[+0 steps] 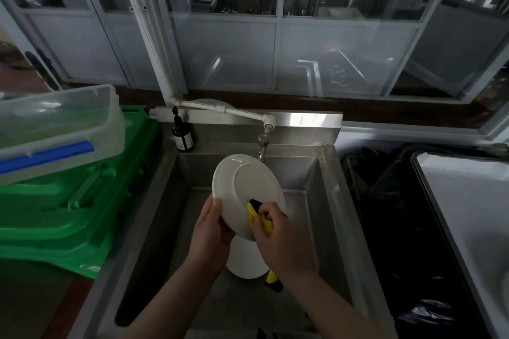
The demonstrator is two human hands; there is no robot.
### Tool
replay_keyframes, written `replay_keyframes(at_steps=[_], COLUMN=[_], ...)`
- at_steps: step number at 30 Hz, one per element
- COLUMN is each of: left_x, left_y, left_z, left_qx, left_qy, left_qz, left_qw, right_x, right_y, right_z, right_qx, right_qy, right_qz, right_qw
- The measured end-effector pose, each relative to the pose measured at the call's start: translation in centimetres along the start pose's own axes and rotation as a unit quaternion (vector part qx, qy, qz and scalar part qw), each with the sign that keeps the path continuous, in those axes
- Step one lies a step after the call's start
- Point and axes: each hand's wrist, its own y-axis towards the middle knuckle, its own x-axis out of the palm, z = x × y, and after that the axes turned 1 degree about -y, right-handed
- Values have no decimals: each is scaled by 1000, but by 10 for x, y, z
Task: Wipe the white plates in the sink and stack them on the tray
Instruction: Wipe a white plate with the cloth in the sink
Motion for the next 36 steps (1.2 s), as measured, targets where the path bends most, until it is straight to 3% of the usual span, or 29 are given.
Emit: replay_keyframes(at_steps=[6,14,25,36], left_x=[2,-6,-10,-3], left_y=[0,8,6,4], left_z=[-1,-2,-1,-3], left_qx=[-25,-16,-9,-35], left_qy=[-32,-28,-24,-46], left_qz=[-3,20,23,46], left_qw=[999,999,999,997], right_x=[6,3,-11,4], right_y=[0,-7,-3,-7], right_z=[-29,-1,51,50], right_qx=[-80,-141,-15,133], right_qy=[-23,-50,17,37], right_qz=[-19,-38,11,53], right_qw=[996,988,1000,989])
